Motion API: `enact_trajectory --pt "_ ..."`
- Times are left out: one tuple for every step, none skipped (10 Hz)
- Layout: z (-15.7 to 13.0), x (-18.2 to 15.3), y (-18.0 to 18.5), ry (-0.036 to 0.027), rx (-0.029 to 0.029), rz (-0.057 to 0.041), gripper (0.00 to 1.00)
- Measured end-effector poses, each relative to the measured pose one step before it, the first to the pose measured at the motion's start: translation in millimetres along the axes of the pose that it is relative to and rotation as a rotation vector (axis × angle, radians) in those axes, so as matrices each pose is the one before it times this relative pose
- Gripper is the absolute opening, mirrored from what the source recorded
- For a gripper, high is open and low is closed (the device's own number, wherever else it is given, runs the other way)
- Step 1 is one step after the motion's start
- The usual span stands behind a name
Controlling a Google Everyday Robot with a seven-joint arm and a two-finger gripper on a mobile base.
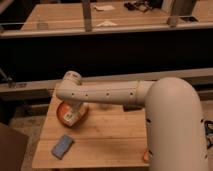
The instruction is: Place the bottle in the ceramic bowl
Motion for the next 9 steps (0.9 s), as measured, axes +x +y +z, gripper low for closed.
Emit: enact_trajectory --pt "0.22 -0.04 -0.21 -0.00063 0.00073 0.00036 0.28" --pt "0.25 -0.08 -0.37 -0.00078 0.00138 0.00041 0.29" --pt "-0.12 -0.15 -0.37 -0.00045 0.00136 -0.00014 0.29" --pt "-0.08 -0.30 -0.37 -0.00078 0.00164 -0.00015 0.29" --pt "0.13 -0.40 -0.30 -0.00067 0.00162 -0.00068 0.29" --pt "-0.14 -0.40 -0.35 -0.00064 0.00146 -0.00054 0.29" --pt "0.16 -0.17 -0.30 -0.00123 0.00082 0.00066 0.29" --pt "-0.05 -0.03 -0.23 -0.00095 0.00124 0.00075 0.29" --pt "-0.16 -0.10 -0.33 -0.00088 0.00178 0.00041 0.29"
